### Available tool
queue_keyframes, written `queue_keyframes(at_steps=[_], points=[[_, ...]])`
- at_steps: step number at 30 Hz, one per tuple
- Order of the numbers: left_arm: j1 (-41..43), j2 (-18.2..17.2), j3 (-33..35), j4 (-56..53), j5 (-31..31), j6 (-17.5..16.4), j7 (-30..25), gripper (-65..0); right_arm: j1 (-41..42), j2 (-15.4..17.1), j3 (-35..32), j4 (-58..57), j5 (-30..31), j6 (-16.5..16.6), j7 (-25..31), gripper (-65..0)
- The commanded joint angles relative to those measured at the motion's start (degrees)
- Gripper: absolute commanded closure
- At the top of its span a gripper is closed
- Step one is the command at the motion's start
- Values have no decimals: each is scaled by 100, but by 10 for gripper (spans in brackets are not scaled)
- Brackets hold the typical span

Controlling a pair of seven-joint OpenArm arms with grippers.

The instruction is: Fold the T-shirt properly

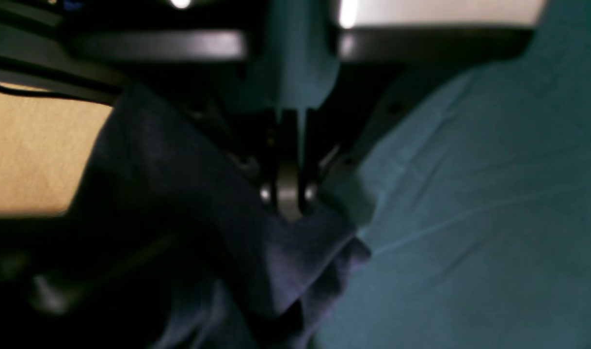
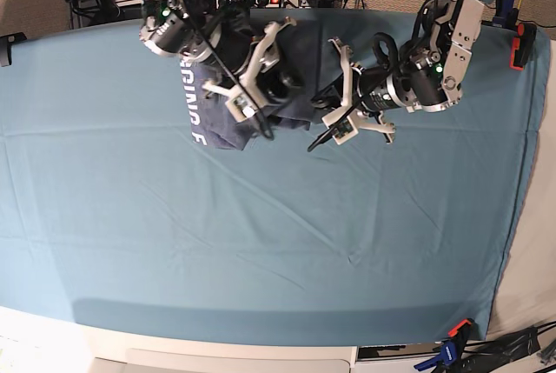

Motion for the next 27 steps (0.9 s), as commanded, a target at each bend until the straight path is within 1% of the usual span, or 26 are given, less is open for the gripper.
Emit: queue_keyframes(at_steps=[1, 5, 7, 11, 15, 17, 21, 24, 26, 27], points=[[-70, -22, -24, 109, -79, -22, -98, 0, 22, -17, -111, 105, 131, 39, 203, -187], [-68, -31, -142, 116, -83, -24, -98, 0, 81, -17, -520, 105, -11, 39, 350, -187], [-68, -33, -291, 122, -85, -24, -101, 0, 162, -17, -688, 103, -129, 37, 422, -187], [-68, -35, -693, 129, -85, -46, -98, 0, 337, -28, -927, 101, -127, 39, 577, -187], [-81, -96, -1191, 129, -107, -39, -101, 0, 485, -197, -1054, 101, -120, 39, 577, -187], [-83, -212, -1425, 133, -197, -42, -103, 0, 553, -302, -1058, 101, -79, 94, 573, -187], [-79, -481, -1827, 133, -420, -37, -94, 0, 741, -332, -1027, 133, -190, 173, 503, -187], [-61, -662, -2124, 151, -726, 9, 92, 0, 804, -332, -837, 273, -734, 168, 424, -186], [50, -828, -2402, 258, -916, 79, 219, 0, 793, -313, -575, 492, -1071, 162, 153, -186], [157, -929, -2583, 369, -1005, 107, 275, 0, 776, -251, -398, 621, -1141, 160, 39, -185]])
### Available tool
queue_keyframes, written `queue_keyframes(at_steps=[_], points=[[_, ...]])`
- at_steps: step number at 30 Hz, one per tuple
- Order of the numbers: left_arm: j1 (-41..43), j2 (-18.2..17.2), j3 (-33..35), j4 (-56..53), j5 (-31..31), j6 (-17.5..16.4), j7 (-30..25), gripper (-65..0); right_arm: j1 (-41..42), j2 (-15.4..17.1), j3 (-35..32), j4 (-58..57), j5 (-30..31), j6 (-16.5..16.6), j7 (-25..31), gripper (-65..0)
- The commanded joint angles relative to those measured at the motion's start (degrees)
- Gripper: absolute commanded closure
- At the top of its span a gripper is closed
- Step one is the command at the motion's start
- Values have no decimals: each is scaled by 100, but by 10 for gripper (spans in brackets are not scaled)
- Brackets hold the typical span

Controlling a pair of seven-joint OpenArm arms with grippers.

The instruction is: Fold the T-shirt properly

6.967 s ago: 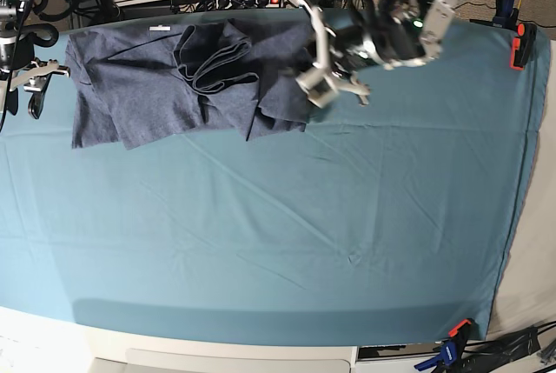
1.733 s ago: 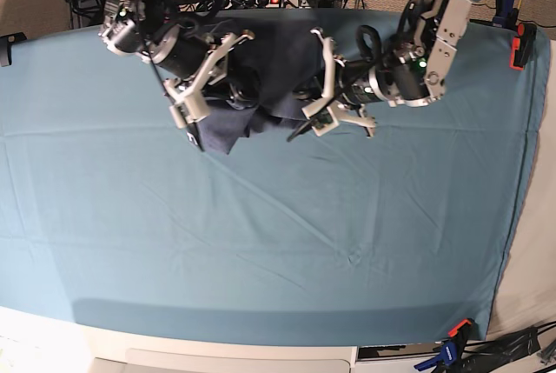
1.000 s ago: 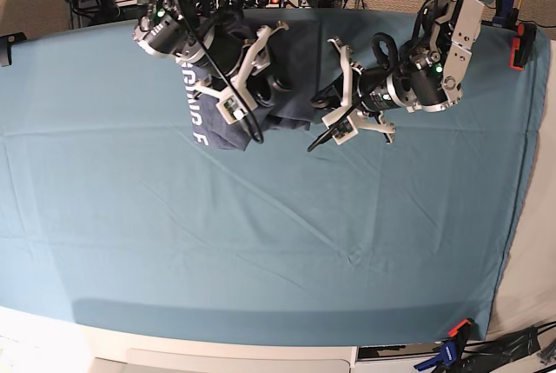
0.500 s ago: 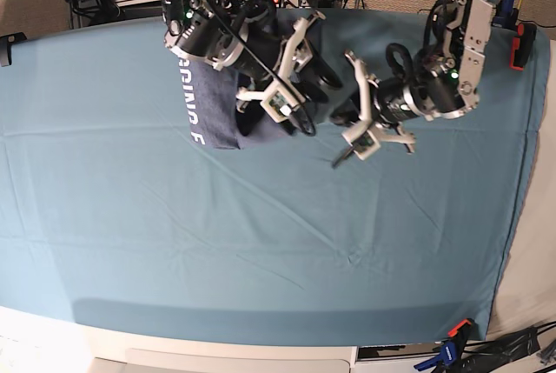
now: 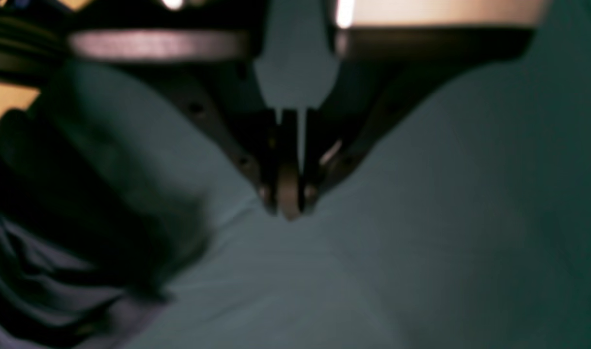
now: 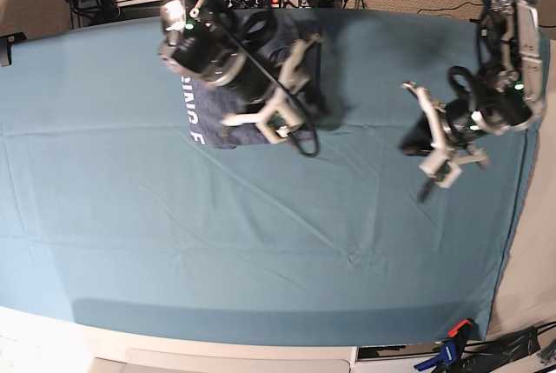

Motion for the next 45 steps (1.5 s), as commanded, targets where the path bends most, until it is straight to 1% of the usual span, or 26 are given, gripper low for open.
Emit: queue_keyframes(at_steps=[1, 4, 6, 8, 10, 13, 16, 19, 21, 23, 27, 28, 30, 33, 37, 40, 43, 45], points=[[85, -201, -254, 240, -166, 9, -57, 0, -11, 85, 203, 262, 68, 0, 162, -185], [643, -470, -999, 743, -369, 0, 22, 0, -278, 428, 1034, 684, 70, -42, 175, -185], [1102, -562, -1547, 1095, -481, 0, 52, 0, -546, 664, 1700, 946, 74, -59, 173, -185], [1598, -564, -2085, 1401, -645, 2, 101, 0, -898, 914, 2402, 977, 164, -79, 125, -185], [2129, -507, -2555, 1650, -848, 0, 188, 0, -1351, 1137, 3117, 977, 411, -83, 0, -185], [2951, -382, -3029, 1904, -1084, 0, 352, 0, -2170, 1373, 4148, 977, 859, -83, -229, -185], [3746, -160, -3327, 2015, -1147, 2, 420, 0, -2992, 1506, 5121, 977, 1318, -81, -448, -185], [4481, 42, -3405, 2015, -1351, 2, 645, 0, -3805, 1512, 5974, 977, 1823, -81, -623, -185], [5003, 173, -3405, 2015, -1458, 2, 688, 0, -4301, 1510, 6404, 977, 2033, -81, -686, -185], [5532, 245, -3403, 2013, -1497, 2, 734, 0, -4736, 1510, 6690, 977, 2090, -92, -774, -185], [6478, 345, -3392, 1873, -1508, 2, 723, 0, -5305, 1519, 6824, 918, 2090, -94, -756, -185], [6631, 387, -3366, 1766, -1530, 2, 721, 0, -5329, 1523, 6824, 586, 2092, -90, -697, -185], [6806, 448, -3169, 1403, -1523, 0, 645, 0, -5307, 1650, 6760, -319, 2118, -92, -538, -185], [6791, 459, -2529, 398, -1329, -2, 262, 0, -5132, 1961, 6426, -2061, 2120, -90, -240, -185], [6255, 459, -1451, -1362, -522, 2, -525, 0, -4398, 2511, 5687, -4771, 2109, -72, -28, -185], [5646, 463, -702, -2719, -61, 4, -1088, 0, -3630, 2850, 5053, -6682, 2105, -72, 385, -185], [4937, 544, -59, -4006, 474, 7, -1731, 0, -2817, 3016, 4369, -8142, 1902, -74, 824, -185], [4450, 721, 236, -4752, 942, 76, -2323, 0, -2343, 3018, 3910, -8736, 1596, -74, 1357, -185]])
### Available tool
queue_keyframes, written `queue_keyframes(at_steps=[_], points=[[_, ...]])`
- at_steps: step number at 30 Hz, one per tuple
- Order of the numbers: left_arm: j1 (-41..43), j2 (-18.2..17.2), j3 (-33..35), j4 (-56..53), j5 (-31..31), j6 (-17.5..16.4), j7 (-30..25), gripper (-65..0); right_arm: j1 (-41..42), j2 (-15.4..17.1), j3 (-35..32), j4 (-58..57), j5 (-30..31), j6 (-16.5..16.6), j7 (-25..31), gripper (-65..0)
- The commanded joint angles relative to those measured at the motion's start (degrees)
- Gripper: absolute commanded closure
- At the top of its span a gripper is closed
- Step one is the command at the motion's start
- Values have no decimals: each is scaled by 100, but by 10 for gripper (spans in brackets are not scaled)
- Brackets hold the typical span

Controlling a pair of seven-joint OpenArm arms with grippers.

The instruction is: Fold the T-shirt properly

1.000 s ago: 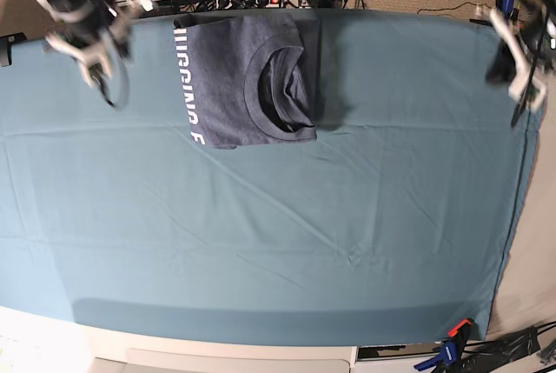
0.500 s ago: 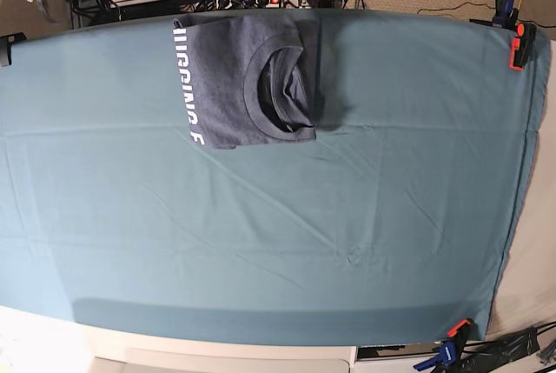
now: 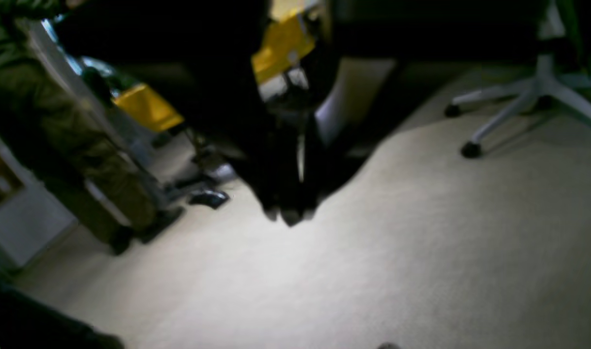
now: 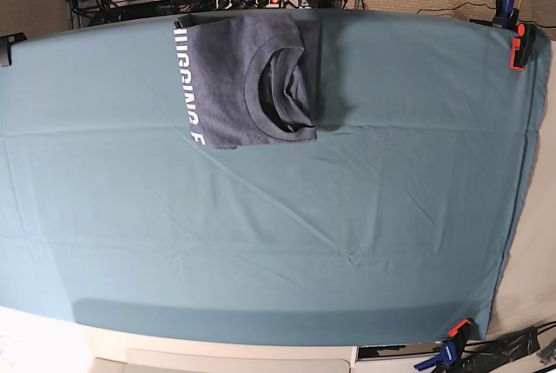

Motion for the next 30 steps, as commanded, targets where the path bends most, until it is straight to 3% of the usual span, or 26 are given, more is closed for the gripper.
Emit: queue_keyframes(at_steps=[1, 3, 5, 9, 11, 15, 19, 24, 30], points=[[-131, 101, 118, -284, 144, 125, -334, 0, 120, 107, -203, -153, -181, 33, 330, -185], [-610, 341, 376, -966, 601, 614, -1025, 0, 501, 52, -745, -487, -614, -107, 1342, -185], [-1106, 507, 697, -1576, 962, 992, -1574, 0, 852, -98, -1222, -750, -914, -688, 2146, -185], [-2081, 719, 1429, -2389, 1399, 1563, -1897, 0, 1502, -643, -1860, -1344, -1290, -2011, 2964, -185], [-2490, 800, 1749, -2608, 1482, 1888, -1993, 0, 1744, -955, -1978, -1683, -1335, -2446, 3311, -185], [-3069, 1023, 2190, -2907, 1478, 2490, -2286, 0, 1971, -1432, -1985, -2068, -1373, -2586, 3818, -185], [-3421, 1325, 2286, -3178, 1482, 2782, -2409, 0, 2000, -1517, -1982, -2063, -1596, -2730, 3915, -179], [-3687, 1563, 2286, -3536, 1475, 2791, -2524, 0, 2072, -1552, -1856, -2063, -1309, -2881, 3891, -31], [-3709, 1574, 2284, -3571, 1475, 2796, -2559, 0, 2175, -1652, -1770, -2063, -1314, -2879, 3917, -17]])
